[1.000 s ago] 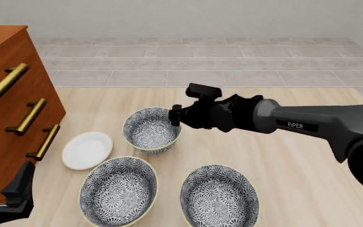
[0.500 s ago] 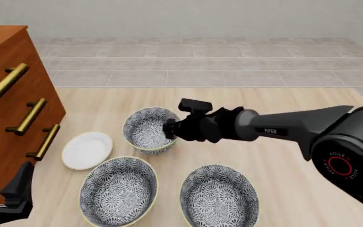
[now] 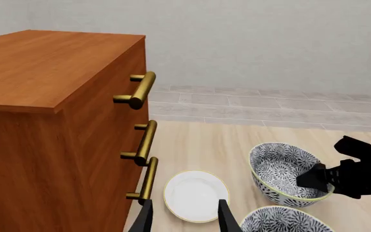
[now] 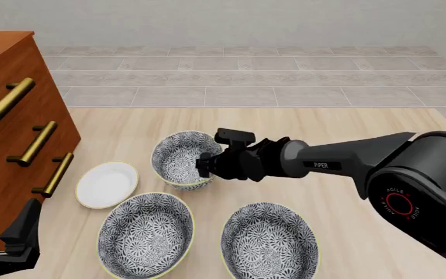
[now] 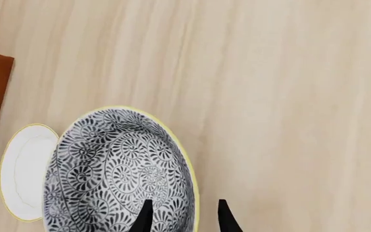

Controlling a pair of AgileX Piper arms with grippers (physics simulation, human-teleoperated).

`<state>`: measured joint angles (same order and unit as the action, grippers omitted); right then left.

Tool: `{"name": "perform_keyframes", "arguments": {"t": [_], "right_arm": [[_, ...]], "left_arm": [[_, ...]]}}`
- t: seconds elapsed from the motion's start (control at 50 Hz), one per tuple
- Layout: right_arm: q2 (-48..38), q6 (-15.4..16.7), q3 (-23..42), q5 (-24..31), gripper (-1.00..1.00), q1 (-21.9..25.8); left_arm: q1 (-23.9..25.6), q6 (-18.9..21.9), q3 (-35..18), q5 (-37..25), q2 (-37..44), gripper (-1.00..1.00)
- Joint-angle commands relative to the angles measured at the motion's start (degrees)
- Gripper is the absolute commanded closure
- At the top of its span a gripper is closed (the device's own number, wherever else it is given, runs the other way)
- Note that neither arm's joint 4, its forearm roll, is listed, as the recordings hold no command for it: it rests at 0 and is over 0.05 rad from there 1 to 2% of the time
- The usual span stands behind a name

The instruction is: Stack the bowl at the front on the bowl in the middle.

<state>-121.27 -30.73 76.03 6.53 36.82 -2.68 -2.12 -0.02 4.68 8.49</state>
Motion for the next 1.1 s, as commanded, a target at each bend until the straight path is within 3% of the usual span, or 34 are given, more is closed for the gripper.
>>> {"name": "perform_keyframes", "arguments": {"t": [0.02,0.5,0.74,1.0,1.1], "right_arm": [[-0.45,-0.14,0.45,0.18,1.0,0.01],[3.32,0.78,-0.45,-0.65,1.0,-2.58],[8.46,3.82,2.87,3.05,1.0,-5.08],[11.89,5.29,3.92,5.46,1.0,-4.19],[12.45,5.43,3.73,5.67,1.0,-3.71]], "left_arm": [[-0.14,-0.12,0.0,-0.18,-0.27,-1.0],[0.07,-0.01,0.0,-0.24,-0.32,-1.0],[0.39,-0.03,0.0,-0.41,-0.49,-1.0],[0.7,-0.45,0.0,0.17,0.58,-1.0],[0.79,1.13,-0.01,-0.51,-0.58,-1.0]]}}
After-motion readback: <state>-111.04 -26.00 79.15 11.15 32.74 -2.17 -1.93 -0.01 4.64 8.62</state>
